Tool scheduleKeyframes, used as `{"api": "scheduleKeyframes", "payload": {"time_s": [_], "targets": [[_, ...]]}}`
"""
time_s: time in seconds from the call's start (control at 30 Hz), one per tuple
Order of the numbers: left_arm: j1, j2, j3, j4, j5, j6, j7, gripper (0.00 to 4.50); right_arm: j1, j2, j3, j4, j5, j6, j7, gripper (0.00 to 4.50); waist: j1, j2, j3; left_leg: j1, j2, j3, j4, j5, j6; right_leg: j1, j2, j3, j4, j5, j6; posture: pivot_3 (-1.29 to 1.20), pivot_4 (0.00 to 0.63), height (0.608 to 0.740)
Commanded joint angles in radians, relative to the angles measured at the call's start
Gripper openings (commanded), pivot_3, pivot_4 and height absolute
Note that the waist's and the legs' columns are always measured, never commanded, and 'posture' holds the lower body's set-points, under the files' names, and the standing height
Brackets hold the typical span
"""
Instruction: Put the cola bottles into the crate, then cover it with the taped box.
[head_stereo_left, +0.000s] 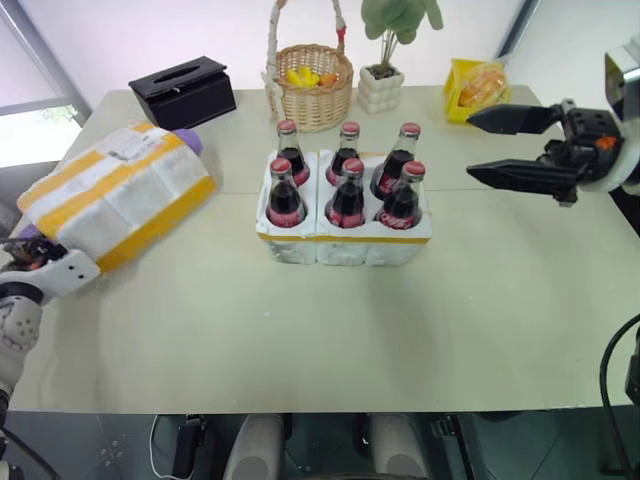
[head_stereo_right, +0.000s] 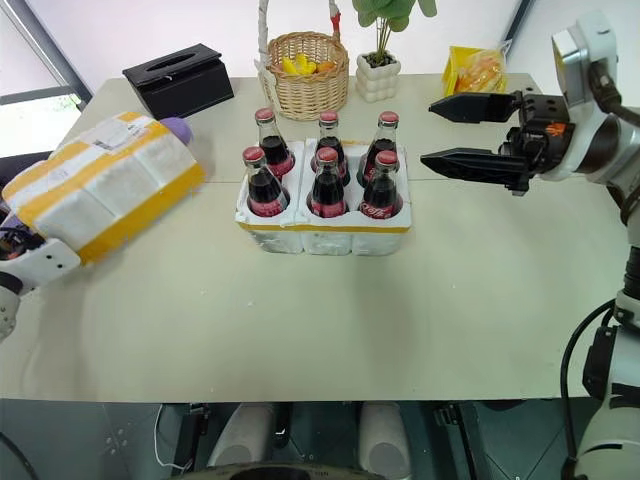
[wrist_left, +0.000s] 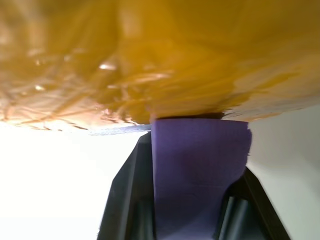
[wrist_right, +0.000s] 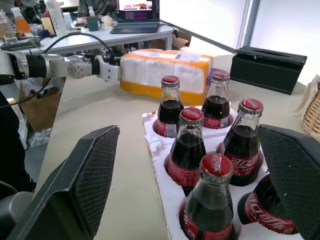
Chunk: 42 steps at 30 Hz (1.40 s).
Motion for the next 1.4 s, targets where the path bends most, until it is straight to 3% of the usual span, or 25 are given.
{"api": "scheduleKeyframes", "payload": {"time_s": [0.03, 0.33, 0.57, 0.7, 0.87, 1.17, 1.4], "targets": [[0.012, 0.009, 0.003, 0.01, -0.024, 0.003, -0.006, 0.58, -0.004, -0.024, -0.041, -0.035, 0.021, -0.006, 0.001, 4.5, 0.0, 0.0, 0.0, 0.0, 0.0, 0.0, 0.0, 0.0, 0.0, 0.0, 0.0, 0.0, 0.0, 0.0, 0.0, 0.0, 0.15, 0.74], [0.067, 0.074, 0.08, -0.066, -0.078, 0.03, -0.013, 0.58, 0.004, -0.028, -0.038, -0.028, 0.022, 0.003, 0.001, 4.5, -0.006, 0.0, 0.0, 0.0, 0.0, 0.0, 0.0, 0.0, 0.0, 0.0, 0.0, 0.0, 0.0, 0.0, 0.0, 0.0, 0.15, 0.74], [0.089, 0.151, 0.18, -0.253, -0.152, 0.029, -0.117, 0.58, -0.015, -0.038, -0.015, 0.029, -0.038, -0.048, -0.001, 4.5, 0.002, 0.0, 0.0, -0.001, 0.0, 0.0, 0.0, 0.0, 0.0, 0.0, 0.0, 0.0, -0.001, 0.0, 0.0, 0.0, 0.15, 0.74], [-0.013, 0.178, 0.214, -0.354, -0.212, 0.071, -0.205, 0.58, -0.018, -0.051, -0.021, 0.037, -0.032, -0.041, 0.015, 4.5, 0.002, 0.0, 0.0, -0.001, 0.0, 0.0, 0.0, 0.0, 0.0, 0.0, 0.0, 0.0, -0.001, 0.0, -0.001, 0.0, 0.15, 0.74], [-0.234, 0.204, 0.147, -0.39, -0.221, 0.075, -0.302, 0.58, 0.008, -0.073, -0.032, 0.038, -0.047, -0.043, 0.009, 4.5, -0.001, 0.0, 0.0, -0.001, 0.0, 0.001, 0.0, 0.0, 0.0, 0.0, 0.0, 0.0, -0.001, 0.0, 0.0, 0.0, 0.15, 0.74], [-0.692, 0.028, -0.097, -0.362, -0.241, -0.012, -0.528, 0.58, 0.103, -0.128, -0.088, 0.016, -0.036, -0.033, -0.007, 4.5, 0.002, -0.001, 0.0, -0.001, -0.001, 0.002, 0.003, 0.0, 0.0, 0.002, 0.001, 0.002, -0.001, 0.002, 0.004, 0.0, 0.15, 0.74], [-0.803, -0.109, -0.191, -0.329, -0.267, -0.095, -0.661, 0.58, 0.222, -0.15, -0.145, -0.035, -0.039, -0.033, -0.031, 4.5, -0.007, -0.001, 0.0, 0.0, -0.001, 0.002, 0.003, 0.0, 0.001, 0.002, 0.001, 0.003, -0.001, 0.003, 0.005, 0.0, 0.15, 0.74]]}}
